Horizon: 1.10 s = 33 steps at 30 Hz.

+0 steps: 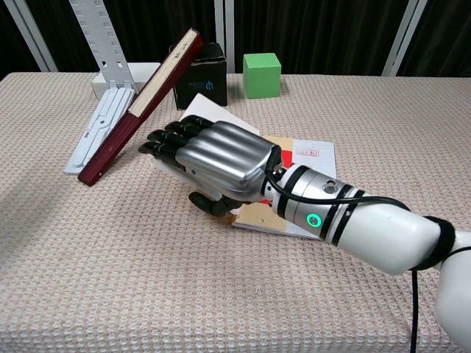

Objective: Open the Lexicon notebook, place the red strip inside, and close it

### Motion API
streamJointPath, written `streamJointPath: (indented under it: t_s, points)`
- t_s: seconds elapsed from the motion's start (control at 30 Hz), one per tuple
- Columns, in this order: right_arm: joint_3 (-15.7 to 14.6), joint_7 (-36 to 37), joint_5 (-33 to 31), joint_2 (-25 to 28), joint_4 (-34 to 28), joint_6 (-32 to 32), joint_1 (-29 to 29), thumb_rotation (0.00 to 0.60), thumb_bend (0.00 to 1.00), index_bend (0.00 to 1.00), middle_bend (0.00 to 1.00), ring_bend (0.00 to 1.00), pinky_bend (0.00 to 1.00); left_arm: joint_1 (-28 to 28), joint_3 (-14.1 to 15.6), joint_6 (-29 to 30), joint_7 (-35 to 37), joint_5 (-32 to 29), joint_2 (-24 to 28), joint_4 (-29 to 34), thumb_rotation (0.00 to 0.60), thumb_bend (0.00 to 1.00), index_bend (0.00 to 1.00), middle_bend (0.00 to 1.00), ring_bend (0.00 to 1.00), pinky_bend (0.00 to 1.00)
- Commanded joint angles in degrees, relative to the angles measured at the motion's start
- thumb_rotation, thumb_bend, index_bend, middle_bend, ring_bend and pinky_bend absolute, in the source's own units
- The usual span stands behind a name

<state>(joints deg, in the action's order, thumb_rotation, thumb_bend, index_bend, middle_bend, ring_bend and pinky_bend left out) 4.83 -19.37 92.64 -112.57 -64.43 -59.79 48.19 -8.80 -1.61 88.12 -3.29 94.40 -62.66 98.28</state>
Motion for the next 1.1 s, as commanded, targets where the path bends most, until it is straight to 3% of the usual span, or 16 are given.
streamJointPath:
  t_s: [0.03, 0.63, 1.1]
  points:
    - [-0.73, -2.00, 1.03, 2.18, -2.63, -1.98, -1.27, 0.600, 0.49, 0.00, 0.00, 0.00, 0.00, 0.07, 0.07, 0.19, -0.12, 0.30, -0.01, 0.10, 0.600, 0.03, 0.27, 0.13, 0.08, 0.12]
    - [-4.80, -14.19, 0.99, 15.53, -20.39, -4.44, -7.40, 0.600, 0.49, 0.00, 0.00, 0.00, 0.00, 0.13, 0.26, 0.39, -0.39, 1.32, -0.18, 0.35, 0.600, 0.03, 0.27, 0.13, 0.08, 0.12]
    - [-9.53, -15.94, -1.54, 26.03, -29.83, -4.40, -13.12, 0.600, 0.49, 0.00, 0.02, 0.00, 0.00, -0.14, 0.21, -0.22, -0.27, 1.19, -0.29, 0.11, 0.600, 0.03, 0.27, 0.13, 0.08, 0.12]
